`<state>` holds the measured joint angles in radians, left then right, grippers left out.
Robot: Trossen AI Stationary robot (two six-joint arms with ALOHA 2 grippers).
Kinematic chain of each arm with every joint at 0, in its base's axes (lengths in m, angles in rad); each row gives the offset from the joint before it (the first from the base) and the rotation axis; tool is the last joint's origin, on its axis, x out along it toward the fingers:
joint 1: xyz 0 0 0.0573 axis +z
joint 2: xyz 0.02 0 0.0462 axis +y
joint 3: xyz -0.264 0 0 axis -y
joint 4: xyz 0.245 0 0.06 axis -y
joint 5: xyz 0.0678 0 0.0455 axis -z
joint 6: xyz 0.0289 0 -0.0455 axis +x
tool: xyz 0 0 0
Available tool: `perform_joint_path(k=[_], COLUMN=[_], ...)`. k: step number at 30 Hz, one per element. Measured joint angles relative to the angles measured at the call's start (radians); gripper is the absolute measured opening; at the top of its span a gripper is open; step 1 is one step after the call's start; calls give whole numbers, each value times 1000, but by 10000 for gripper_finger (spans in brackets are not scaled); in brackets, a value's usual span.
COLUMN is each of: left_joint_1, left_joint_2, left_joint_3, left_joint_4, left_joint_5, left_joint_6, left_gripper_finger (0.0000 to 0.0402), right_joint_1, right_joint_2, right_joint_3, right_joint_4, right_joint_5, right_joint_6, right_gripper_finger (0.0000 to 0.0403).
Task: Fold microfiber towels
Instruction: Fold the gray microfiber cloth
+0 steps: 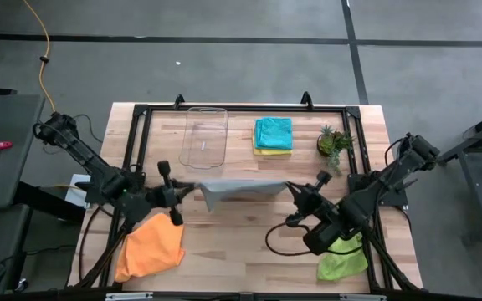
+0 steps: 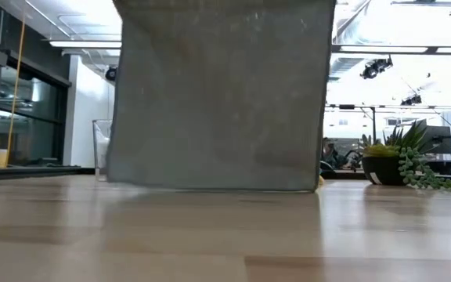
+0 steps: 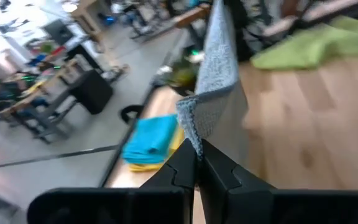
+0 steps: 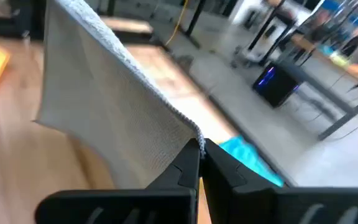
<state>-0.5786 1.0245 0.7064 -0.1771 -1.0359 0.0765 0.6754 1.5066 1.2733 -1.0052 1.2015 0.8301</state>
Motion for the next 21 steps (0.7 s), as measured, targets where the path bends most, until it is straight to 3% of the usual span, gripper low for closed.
perform_joint_path(k=[6,9,16,21], left_joint_1=[-81,-114,-156,-179], left_joint_2=[103,164,329,434], left_joint_3=[-128,-169,-174,-174], left_joint_4=[147,238,342,434], left_joint_5=[25,50,143,210], left_joint_6=[-84,-157,-333,-464], left_gripper_finger=[0,0,0,0], right_joint_1=[70,90,119,120], right_joint_2=[0,0,63,152], right_joint_3=[-22,-22,-22,-22], right_joint_4=[45,104,234,244], right_joint_5=[-122,-235,-398,-514], right_joint_6=[28,22,42,159], right_gripper_finger=[0,0,0,0])
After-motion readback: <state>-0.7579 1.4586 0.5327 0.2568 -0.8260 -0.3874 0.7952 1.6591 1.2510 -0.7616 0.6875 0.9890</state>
